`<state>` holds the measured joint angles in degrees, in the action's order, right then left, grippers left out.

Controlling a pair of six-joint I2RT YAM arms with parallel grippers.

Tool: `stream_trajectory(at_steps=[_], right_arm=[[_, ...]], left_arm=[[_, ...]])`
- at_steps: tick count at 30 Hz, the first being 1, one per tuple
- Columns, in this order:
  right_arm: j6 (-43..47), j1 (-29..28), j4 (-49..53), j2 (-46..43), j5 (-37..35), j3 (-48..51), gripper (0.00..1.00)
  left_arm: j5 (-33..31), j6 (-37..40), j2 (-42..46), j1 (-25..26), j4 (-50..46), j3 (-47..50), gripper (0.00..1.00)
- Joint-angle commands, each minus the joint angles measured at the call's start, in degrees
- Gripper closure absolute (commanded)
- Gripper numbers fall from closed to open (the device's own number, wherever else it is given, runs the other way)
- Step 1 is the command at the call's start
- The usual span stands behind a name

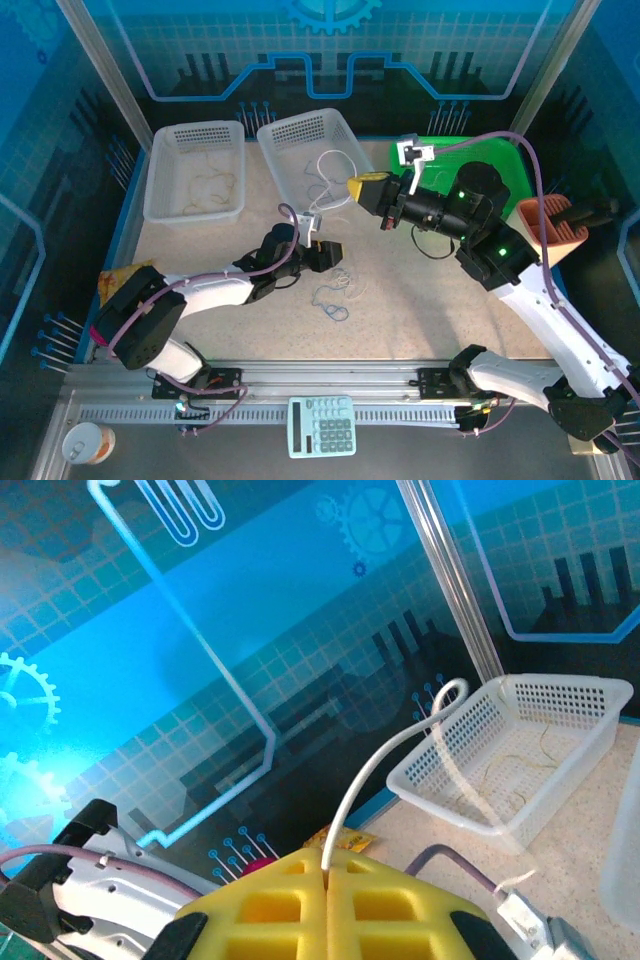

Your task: Untangle the cables

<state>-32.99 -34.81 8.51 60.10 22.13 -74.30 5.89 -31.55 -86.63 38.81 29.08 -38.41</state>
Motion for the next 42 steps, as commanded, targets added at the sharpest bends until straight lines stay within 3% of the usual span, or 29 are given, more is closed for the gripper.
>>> stream_trajectory(at_steps=[1,10,16,21,24,31,39,40,42], right_arm=[[1.27,0.59,-0.23,0.3,-0.7,-2.12,1.0],[8.03,4.32,7.88,1.65,-14.22,-6.03,1.0],[7.77,14.08,11.1,5.49,-23.42,-8.45,1.0],[3.99,24.47,10.77,12.14,-24.86,-10.34,1.0],[3.55,27.86,10.95,17.0,-25.98,-12.33,1.0],[3.4,32.44,13.36,29.59,-29.19,-18.45,1.0],[5.08,33.36,18.7,43.67,-34.51,-26.01,1.0],[5.34,33.44,19.91,45.42,-34.63,-27.15,0.97],[6.15,33.49,22.14,48.22,-34.44,-29.21,0.76]], left_arm=[[1.14,-0.27,0.46,0.47,2.2,1.22,0.5],[0.41,0.07,6.75,0.48,-0.87,2.88,0.43],[-1.67,0.19,13.51,0.45,-3.94,4.35,0.33],[-3.53,0.17,19.06,0.41,-7.1,4.88,0.23],[-4.11,-0.03,21.79,0.45,-8.34,4.93,0.2],[-4.31,-1.06,25.63,0.46,-10.33,4.14,0.14],[-4.28,-1.72,28.39,0.46,-11.76,3.52,0.11],[-4.31,-1.67,28.76,0.47,-11.94,3.52,0.11],[-4.27,-1.65,29.3,0.41,-12.3,3.52,0.11]])
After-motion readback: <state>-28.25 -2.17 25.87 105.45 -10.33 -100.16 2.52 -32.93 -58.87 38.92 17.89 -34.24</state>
